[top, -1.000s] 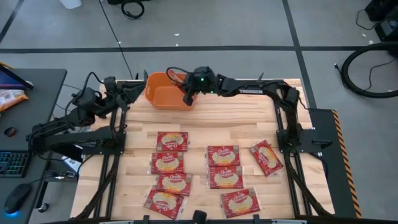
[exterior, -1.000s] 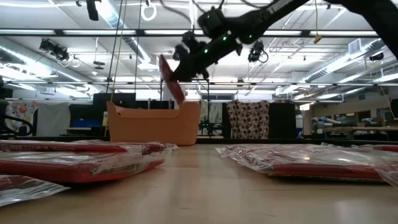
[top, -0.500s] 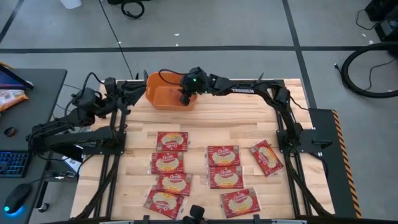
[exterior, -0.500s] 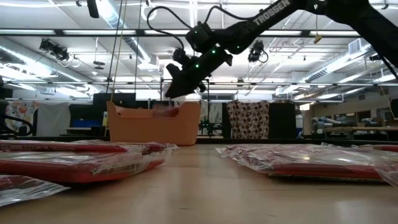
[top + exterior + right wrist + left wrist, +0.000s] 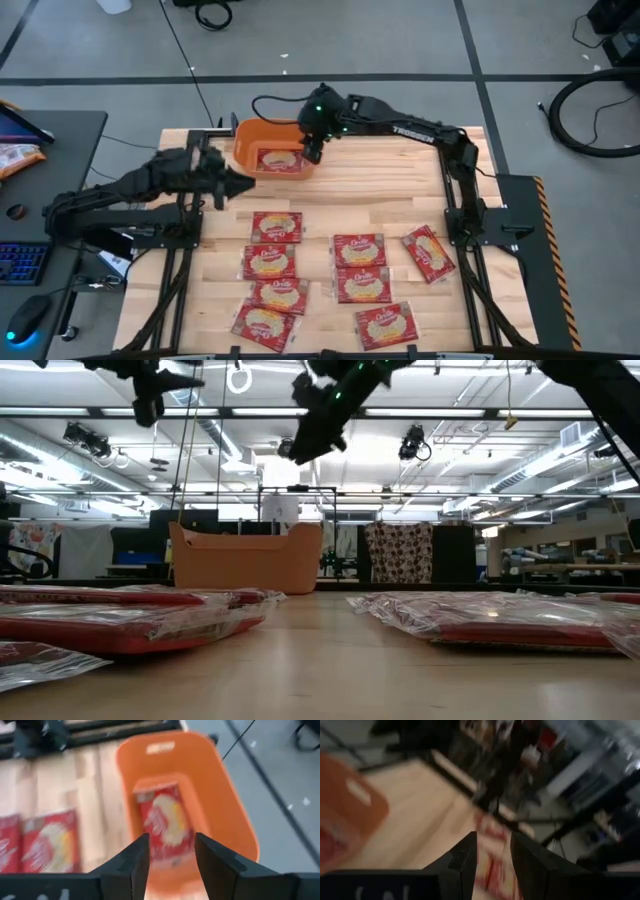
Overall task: Sort popcorn bags into baskets
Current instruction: Put the red popcorn bag into the orange bin
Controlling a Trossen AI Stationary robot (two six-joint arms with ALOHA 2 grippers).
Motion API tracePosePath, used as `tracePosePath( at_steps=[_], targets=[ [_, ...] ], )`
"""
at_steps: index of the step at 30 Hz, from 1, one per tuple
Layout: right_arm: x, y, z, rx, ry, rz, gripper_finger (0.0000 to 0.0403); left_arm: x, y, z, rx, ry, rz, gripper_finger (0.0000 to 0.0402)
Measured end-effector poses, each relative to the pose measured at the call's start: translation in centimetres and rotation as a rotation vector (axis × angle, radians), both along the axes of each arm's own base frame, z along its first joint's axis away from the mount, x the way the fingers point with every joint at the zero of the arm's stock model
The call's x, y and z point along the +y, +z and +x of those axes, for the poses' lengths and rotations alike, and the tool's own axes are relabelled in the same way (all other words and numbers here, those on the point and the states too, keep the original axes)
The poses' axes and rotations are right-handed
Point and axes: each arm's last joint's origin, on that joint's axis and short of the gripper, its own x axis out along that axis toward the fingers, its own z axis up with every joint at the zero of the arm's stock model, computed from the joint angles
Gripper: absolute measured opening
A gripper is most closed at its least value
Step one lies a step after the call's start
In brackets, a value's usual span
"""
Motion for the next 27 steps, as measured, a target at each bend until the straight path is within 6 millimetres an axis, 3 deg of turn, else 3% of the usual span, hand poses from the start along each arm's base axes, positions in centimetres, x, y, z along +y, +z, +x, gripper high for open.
tracePosePath(
  at_steps=[9,15,21,27],
  targets=[
    [3.4,2.2,-4.0,0.199,-0.042,0.119,0.0156,-2.3,-4.1,3.7,0.352,-0.196,-0.034,0.0124],
    [6.8,4.4,-5.6,0.230,-0.056,-0.023,0.0155,-4.1,-7.3,5.6,0.600,-0.254,0.034,0.0126],
    [9.2,6.7,-7.2,0.186,-0.069,-0.123,0.0155,-5.7,-10.2,7.0,0.775,-0.225,0.137,0.0169],
    [9.9,8.2,-8.7,0.144,-0.076,-0.118,0.0155,-7.5,-12.9,8.1,0.916,-0.272,0.241,0.0208]
  ],
)
